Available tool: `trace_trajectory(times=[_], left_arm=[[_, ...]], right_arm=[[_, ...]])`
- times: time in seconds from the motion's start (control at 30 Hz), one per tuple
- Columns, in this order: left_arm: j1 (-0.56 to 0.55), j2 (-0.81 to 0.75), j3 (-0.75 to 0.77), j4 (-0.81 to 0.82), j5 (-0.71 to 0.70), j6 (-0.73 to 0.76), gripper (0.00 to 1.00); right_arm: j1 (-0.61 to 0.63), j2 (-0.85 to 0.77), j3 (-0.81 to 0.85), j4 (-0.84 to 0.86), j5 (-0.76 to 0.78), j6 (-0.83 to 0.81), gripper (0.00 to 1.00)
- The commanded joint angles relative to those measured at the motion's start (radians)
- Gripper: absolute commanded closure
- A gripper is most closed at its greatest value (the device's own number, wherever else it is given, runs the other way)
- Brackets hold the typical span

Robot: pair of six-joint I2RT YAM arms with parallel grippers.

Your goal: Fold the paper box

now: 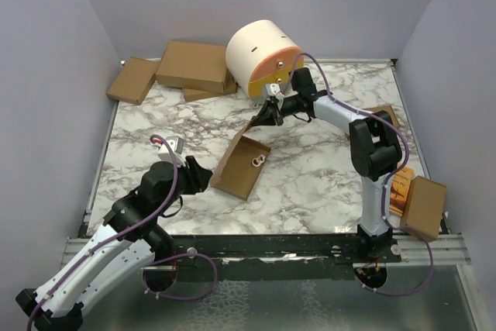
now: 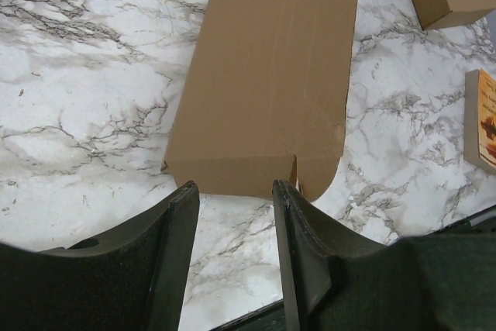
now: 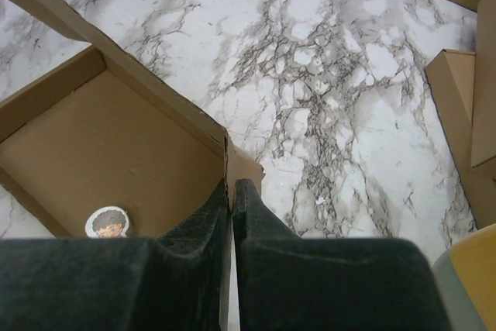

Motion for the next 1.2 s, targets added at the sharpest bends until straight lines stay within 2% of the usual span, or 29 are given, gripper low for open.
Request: trace_trajectory(times=[0.0,0.1,0.3,0.4,0.53,0.73,0.83,0.87,1.03,1.17], left_arm=[[-0.006,-0.013,0.008,0.036,-0.029,0.028,0.54],[-0.005,-0.033,0.0,0.081,-0.03,0.056,0.53],[-0.006,-0.056,-0.081,0.319,0.023,0.156,0.44],[-0.006,-0.002,-0.123,0.481,0.051,0.2,0.43],[-0.007,0.147,-0.131,0.654,0.078,0.275,0.43],[-0.007,0.319,-0.139,0.894,0.034,0.481,0.42],[0.005,0.36,-0.115,0.901,-0.073,0.557,0.35],[0.018,0.372,-0.098,0.891,-0.07,0.571,0.33],[0.152,0.466,-0.03,0.864,0.165,0.538,0.22],[0.294,0.592,0.055,0.816,0.403,0.474,0.23]], right_arm=[[-0.01,-0.102,-0.087,0.025,0.036,-0.015,0.99],[-0.035,-0.191,-0.196,0.186,0.113,0.148,0.99],[-0.101,-0.371,-0.388,0.32,0.274,0.353,0.99],[-0.126,-0.467,-0.492,0.402,0.421,0.46,0.99],[-0.157,-0.553,-0.598,0.521,0.597,0.569,0.99],[-0.185,-0.552,-0.616,0.509,0.606,0.603,0.99],[-0.189,-0.536,-0.604,0.499,0.605,0.618,0.99],[-0.189,-0.531,-0.597,0.491,0.602,0.618,0.99],[-0.191,-0.519,-0.578,0.474,0.604,0.628,0.99],[-0.191,-0.519,-0.576,0.468,0.598,0.629,0.99]])
